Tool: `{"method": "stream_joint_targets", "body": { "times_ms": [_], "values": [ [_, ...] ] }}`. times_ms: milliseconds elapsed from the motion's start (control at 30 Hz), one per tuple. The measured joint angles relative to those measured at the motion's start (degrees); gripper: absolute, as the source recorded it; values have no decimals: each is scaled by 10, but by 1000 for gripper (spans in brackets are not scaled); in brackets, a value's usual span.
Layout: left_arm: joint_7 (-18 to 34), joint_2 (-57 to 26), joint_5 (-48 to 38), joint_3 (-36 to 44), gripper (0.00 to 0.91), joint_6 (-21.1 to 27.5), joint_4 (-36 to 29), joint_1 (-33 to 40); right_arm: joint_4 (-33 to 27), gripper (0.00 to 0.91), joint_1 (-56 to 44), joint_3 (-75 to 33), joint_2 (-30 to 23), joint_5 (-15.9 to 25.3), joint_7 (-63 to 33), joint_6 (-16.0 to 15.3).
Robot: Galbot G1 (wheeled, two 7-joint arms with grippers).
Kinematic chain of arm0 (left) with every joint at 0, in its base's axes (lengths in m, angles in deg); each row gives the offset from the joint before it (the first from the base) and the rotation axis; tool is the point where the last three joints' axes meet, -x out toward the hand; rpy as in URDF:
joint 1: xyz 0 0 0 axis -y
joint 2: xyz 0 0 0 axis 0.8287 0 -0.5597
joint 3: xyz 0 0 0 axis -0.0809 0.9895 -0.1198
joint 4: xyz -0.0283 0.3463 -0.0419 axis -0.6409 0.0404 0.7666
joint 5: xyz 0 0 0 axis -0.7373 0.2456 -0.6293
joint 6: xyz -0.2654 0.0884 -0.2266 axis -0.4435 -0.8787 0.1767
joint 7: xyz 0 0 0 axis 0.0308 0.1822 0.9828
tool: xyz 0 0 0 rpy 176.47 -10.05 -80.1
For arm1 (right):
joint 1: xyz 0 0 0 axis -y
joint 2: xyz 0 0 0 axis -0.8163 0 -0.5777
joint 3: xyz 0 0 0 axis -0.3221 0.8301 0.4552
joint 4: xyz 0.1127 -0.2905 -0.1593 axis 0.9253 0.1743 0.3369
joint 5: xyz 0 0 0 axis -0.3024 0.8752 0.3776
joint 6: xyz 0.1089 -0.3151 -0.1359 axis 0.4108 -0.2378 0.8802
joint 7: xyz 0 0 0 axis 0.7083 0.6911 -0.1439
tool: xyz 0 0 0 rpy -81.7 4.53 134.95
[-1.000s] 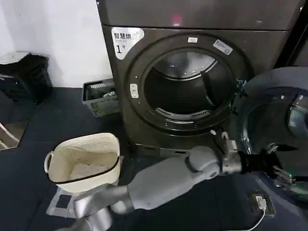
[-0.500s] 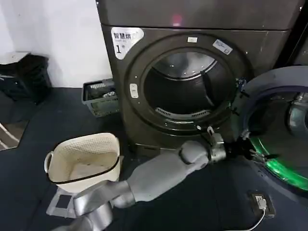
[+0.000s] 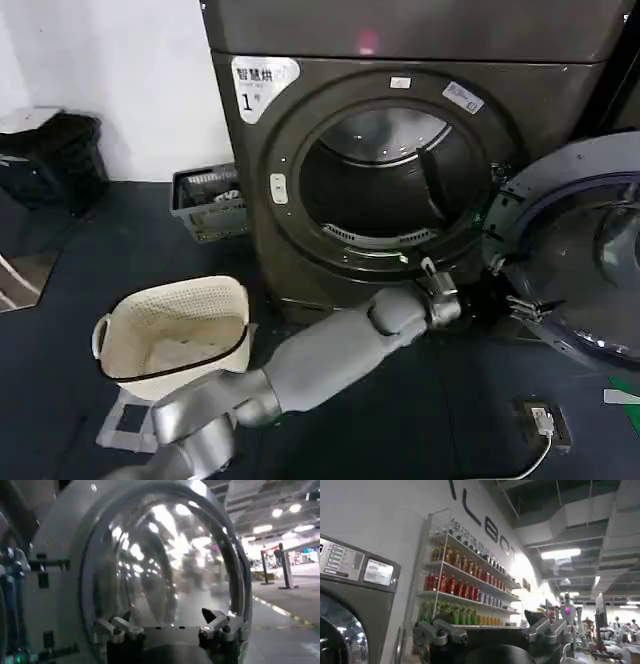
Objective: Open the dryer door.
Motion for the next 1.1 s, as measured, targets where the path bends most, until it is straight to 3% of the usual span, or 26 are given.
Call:
{"method": "stream_joint_targets", "body": {
  "times_ms": [300,500,800,1100],
  "values": [
    [36,0,33,-13,907,-110,-16,-2,-3,907,-4,-6,7,0,0,9],
    [58,0,71,-15,907,-156,-55,-12,-2,907,4,0,10,0,0,11],
    [68,-1,61,-8,907,-164,-127,-12,-3,907,9,1,15,5,2,10],
    [63,-100,53,-7,907,-176,-183,-20,1,907,7,0,19,5,2,10]
  ]
}}
